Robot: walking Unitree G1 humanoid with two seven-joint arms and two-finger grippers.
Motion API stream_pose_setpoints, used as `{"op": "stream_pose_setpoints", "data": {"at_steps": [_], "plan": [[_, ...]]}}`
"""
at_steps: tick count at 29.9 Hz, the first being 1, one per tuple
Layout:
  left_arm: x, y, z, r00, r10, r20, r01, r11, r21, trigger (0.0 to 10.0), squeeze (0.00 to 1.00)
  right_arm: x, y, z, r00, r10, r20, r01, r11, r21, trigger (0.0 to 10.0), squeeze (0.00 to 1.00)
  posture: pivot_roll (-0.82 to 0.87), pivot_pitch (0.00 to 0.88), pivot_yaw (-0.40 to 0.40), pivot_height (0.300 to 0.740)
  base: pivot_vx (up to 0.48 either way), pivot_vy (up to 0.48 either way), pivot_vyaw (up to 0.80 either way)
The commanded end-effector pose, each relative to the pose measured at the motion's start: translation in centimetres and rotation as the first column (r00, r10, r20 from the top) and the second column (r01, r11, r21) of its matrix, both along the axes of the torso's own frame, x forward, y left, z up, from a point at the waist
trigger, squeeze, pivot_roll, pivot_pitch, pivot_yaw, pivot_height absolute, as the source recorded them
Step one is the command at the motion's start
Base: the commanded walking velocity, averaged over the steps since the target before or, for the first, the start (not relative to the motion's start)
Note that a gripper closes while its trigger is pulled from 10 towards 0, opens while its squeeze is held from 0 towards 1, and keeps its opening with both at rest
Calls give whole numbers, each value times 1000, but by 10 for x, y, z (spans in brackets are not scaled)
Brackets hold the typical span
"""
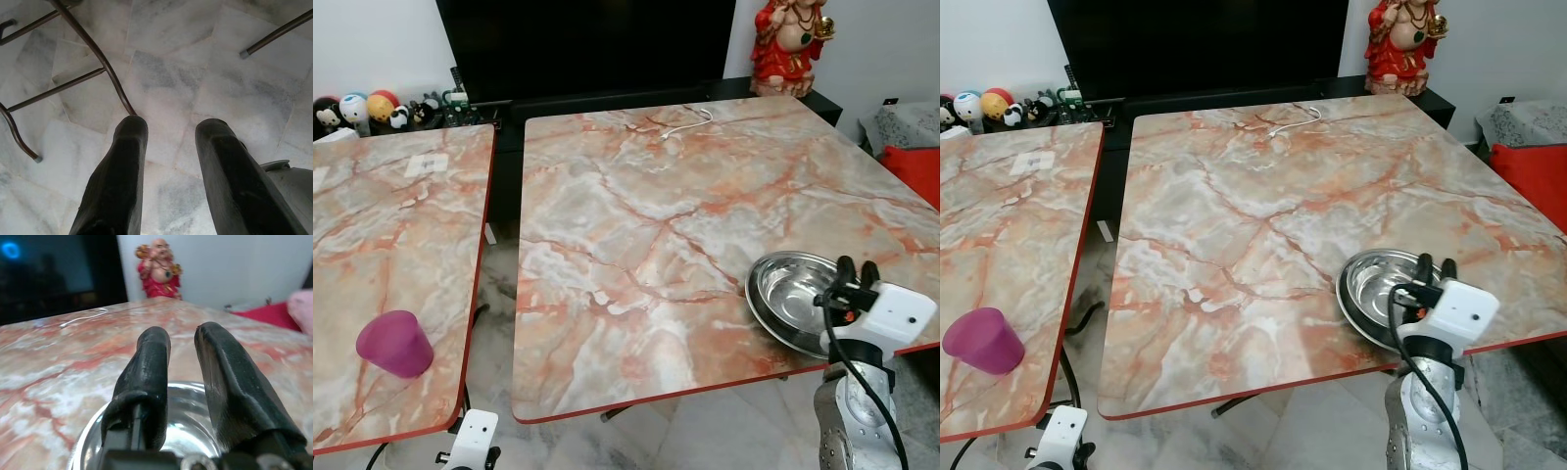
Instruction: Setting the table
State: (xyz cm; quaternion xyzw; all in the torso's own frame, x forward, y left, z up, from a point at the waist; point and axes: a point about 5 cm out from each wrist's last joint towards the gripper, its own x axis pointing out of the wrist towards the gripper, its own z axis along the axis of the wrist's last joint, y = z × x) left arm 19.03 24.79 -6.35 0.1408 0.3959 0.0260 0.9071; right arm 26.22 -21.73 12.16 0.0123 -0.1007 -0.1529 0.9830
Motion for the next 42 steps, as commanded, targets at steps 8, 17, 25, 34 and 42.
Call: {"op": "stream_pose_setpoints", "data": {"at_steps": [8,17,25,34,42], "plan": [[-1,1,0,1000,20,4,-20,1000,-8,10000,0,2,2,2,1000,6,4,-6,999,-41,10000,0,108,0,-1,740,0,0,153],[-3,6,0,1000,26,-2,-26,1000,-1,10000,0,2,8,0,999,36,2,-36,998,-61,10000,0,110,0,6,740,0,0,800],[-5,7,0,1000,23,-8,-23,1000,1,10000,0,5,12,2,998,64,11,-63,995,-71,10000,0,110,0,8,740,0,0,800],[-5,6,-1,999,46,-10,-46,999,-17,10000,0,9,17,1,995,97,7,-97,993,-66,10000,0,115,0,-5,740,0,0,800],[-5,8,-1,998,57,-10,-57,998,-11,10000,0,12,21,1,995,102,9,-102,994,-36,10000,0,123,0,-4,740,0,0,457]]}}
